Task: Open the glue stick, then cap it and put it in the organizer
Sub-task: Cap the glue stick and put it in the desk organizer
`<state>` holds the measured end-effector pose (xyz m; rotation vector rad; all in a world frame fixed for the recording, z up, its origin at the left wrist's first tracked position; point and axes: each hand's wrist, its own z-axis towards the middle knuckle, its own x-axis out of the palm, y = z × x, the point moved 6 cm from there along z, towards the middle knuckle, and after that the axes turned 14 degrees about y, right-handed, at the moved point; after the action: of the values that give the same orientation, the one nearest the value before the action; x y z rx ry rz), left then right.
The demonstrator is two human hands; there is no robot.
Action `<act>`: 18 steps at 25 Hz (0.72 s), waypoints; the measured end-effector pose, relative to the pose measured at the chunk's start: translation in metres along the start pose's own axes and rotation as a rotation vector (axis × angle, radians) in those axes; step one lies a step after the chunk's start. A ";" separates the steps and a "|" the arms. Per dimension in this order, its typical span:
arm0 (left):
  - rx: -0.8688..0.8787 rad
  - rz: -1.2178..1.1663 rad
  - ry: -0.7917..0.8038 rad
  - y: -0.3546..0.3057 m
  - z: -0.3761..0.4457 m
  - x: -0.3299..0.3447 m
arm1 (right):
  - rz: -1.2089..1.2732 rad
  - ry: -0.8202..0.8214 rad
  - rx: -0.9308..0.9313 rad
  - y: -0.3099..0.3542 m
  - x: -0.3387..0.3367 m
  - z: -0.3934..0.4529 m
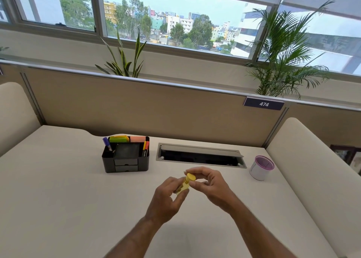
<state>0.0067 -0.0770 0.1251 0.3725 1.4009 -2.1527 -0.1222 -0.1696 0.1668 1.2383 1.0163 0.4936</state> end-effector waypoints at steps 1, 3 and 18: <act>0.000 -0.005 0.009 0.000 0.000 0.000 | -0.043 0.004 0.009 0.001 -0.002 0.001; -0.004 -0.007 0.028 0.000 0.001 0.002 | -0.155 0.017 0.019 0.003 -0.007 0.002; -0.051 0.031 0.060 0.007 0.005 -0.001 | -0.499 0.127 -0.045 0.018 -0.016 0.015</act>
<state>0.0115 -0.0835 0.1228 0.4394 1.4706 -2.0918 -0.1139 -0.1844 0.1896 0.8766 1.3632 0.2035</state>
